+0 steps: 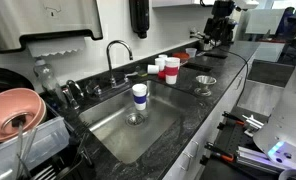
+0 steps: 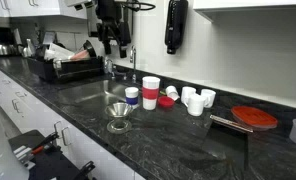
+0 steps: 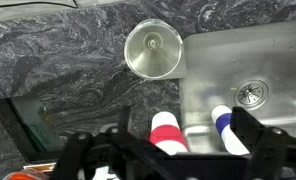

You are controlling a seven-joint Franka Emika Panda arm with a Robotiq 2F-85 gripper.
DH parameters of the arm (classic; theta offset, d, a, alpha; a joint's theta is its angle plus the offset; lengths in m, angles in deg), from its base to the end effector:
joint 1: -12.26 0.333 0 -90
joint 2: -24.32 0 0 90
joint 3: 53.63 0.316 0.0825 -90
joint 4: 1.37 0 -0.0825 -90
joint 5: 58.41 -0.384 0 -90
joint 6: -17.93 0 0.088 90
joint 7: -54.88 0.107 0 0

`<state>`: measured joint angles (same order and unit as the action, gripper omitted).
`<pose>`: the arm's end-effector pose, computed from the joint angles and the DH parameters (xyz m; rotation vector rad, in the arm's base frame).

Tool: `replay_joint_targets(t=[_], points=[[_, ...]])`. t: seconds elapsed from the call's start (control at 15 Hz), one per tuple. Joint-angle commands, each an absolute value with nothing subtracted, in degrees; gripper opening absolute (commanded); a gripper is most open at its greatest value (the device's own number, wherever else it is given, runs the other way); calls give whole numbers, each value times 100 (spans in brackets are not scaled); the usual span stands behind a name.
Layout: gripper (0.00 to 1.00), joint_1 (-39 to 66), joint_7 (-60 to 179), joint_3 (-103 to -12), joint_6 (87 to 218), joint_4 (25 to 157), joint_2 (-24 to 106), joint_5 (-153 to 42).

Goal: Open the left handle of the tap then close it

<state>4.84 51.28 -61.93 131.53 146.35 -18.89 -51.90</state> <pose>0.3259 -0.1035 0.5087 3.0933 -0.2212 0.2359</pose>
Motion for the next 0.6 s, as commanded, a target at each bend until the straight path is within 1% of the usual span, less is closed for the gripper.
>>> replay_joint_targets(t=[0.0,0.2,0.53], points=[[100,460,5113,-6174,13138,14620,-1883,-5208],[100,539,5285,-6035,13462,14524,-1513,-5238],[100,830,5650,-5559,14548,14396,-683,-5187]])
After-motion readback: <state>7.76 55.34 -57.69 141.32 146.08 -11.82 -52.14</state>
